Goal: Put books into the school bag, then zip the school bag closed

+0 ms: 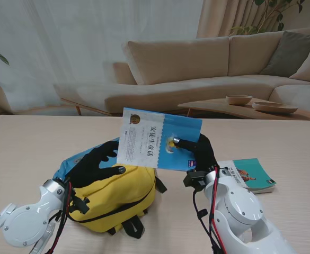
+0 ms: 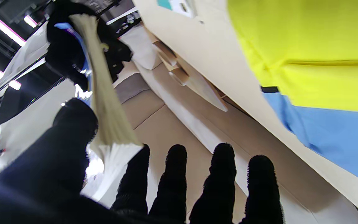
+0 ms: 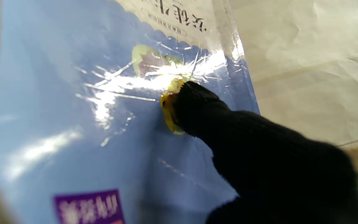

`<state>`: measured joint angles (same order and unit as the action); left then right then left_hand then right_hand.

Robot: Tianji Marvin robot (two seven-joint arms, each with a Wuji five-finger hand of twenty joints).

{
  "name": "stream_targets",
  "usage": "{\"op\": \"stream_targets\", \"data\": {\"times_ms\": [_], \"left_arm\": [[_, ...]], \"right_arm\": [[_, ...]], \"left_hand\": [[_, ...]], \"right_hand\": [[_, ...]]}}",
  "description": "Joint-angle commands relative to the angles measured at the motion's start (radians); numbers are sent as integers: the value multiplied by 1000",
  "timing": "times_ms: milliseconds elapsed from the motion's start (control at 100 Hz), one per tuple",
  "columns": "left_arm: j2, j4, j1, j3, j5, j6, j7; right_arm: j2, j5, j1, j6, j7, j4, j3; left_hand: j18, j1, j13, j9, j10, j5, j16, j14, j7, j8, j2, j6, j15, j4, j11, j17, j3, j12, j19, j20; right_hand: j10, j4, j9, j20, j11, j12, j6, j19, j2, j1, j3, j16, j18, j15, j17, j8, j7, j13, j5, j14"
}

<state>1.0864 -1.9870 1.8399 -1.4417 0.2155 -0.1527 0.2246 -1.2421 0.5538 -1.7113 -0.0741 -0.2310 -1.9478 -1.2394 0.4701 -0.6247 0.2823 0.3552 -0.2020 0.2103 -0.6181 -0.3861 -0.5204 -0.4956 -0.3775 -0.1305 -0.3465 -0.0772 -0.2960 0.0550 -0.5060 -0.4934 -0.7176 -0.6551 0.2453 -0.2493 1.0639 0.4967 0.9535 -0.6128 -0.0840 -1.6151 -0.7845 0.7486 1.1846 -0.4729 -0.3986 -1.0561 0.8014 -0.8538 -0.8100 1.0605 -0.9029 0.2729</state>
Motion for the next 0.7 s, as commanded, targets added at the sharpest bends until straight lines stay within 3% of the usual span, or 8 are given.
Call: {"op": "stream_targets", "data": {"times_ms": [0, 130, 300, 690], "left_arm": [[-7, -12, 23, -5, 17, 4, 10], [-18, -26, 49, -18, 154, 27, 27], [-35, -47, 78, -8, 367, 79, 73], [-67, -67, 57, 92, 692, 150, 216]], "right_arm": [[-9, -4, 0, -2, 11, -8, -10], [-6, -10, -5, -7, 23, -4, -33], [-5, -8, -10, -9, 24, 0, -56], [-6, -3, -11, -10, 22, 4, -68]], "left_hand": [[-32, 29, -24, -3, 26, 4, 12, 34, 7, 16, -20, 16, 21, 13, 10, 19, 21, 12, 37, -10], [-33, 13, -5, 57, 17, 42, 4, 29, -2, 13, -11, 14, 14, 13, -13, 7, 8, -1, 38, -22], [-48, 28, -15, 33, 26, 40, -5, 38, 0, 8, 11, 16, 15, 9, -11, 11, 23, -9, 46, -36], [-72, 58, -35, 8, 49, 4, -4, 72, 18, 0, 20, 14, 35, -3, -16, 13, 71, -19, 69, -54]], "right_hand": [[-3, -3, -6, 19, 57, -32, 191, -55, 181, 128, 49, -40, 7, -91, 27, -156, -221, 89, -126, -9], [-2, -3, -4, 20, 57, -30, 191, -55, 178, 129, 51, -39, 7, -90, 27, -159, -221, 87, -127, -8], [-1, -2, -4, 20, 58, -29, 190, -53, 176, 129, 53, -40, 4, -90, 22, -160, -220, 86, -127, -7], [-1, -2, -5, 21, 59, -27, 191, -51, 173, 130, 55, -40, 2, -87, 16, -163, -222, 81, -128, -6]]}}
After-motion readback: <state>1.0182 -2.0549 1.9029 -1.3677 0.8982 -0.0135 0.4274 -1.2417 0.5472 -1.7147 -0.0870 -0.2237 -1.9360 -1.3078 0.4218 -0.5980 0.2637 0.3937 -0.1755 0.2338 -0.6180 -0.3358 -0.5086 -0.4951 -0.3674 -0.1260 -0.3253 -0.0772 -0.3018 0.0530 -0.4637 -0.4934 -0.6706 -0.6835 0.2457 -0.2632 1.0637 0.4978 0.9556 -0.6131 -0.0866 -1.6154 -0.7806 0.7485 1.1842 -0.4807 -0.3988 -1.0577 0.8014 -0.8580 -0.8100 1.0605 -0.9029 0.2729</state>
